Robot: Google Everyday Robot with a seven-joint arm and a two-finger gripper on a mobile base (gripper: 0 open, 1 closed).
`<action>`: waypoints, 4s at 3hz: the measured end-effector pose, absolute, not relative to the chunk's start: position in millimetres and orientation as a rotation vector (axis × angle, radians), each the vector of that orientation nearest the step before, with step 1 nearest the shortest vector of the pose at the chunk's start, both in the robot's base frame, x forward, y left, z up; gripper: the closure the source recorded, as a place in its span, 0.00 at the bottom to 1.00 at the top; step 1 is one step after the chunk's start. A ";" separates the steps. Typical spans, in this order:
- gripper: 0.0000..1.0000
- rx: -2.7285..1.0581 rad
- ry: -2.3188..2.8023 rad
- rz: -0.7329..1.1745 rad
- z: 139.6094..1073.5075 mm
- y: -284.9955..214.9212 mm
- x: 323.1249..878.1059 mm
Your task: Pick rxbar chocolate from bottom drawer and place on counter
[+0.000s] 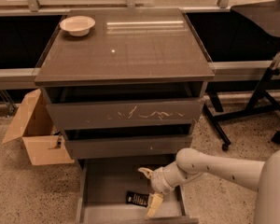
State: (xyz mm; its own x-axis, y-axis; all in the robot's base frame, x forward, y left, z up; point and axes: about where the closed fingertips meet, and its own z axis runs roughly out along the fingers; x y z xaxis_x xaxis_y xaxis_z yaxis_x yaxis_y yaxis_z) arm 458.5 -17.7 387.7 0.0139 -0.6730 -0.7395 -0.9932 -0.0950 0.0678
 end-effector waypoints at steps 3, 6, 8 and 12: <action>0.00 -1.799 1.777 0.857 339.0 -24.6 471.1; 0.00 -1.796 1.758 0.823 223.5 -35.9 532.5; 0.00 -1.803 1.767 0.798 205.8 -29.5 539.6; 0.00 -1.857 1.824 0.706 114.0 14.3 559.5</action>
Offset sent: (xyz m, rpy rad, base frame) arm 0.0073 -0.0065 -0.0320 -0.0099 0.0358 -0.0482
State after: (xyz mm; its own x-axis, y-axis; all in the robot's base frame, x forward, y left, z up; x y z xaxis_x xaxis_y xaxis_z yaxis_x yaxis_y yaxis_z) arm 559.5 14.3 114.0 -0.0008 -0.7732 -0.6342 -0.9986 -0.0324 0.0407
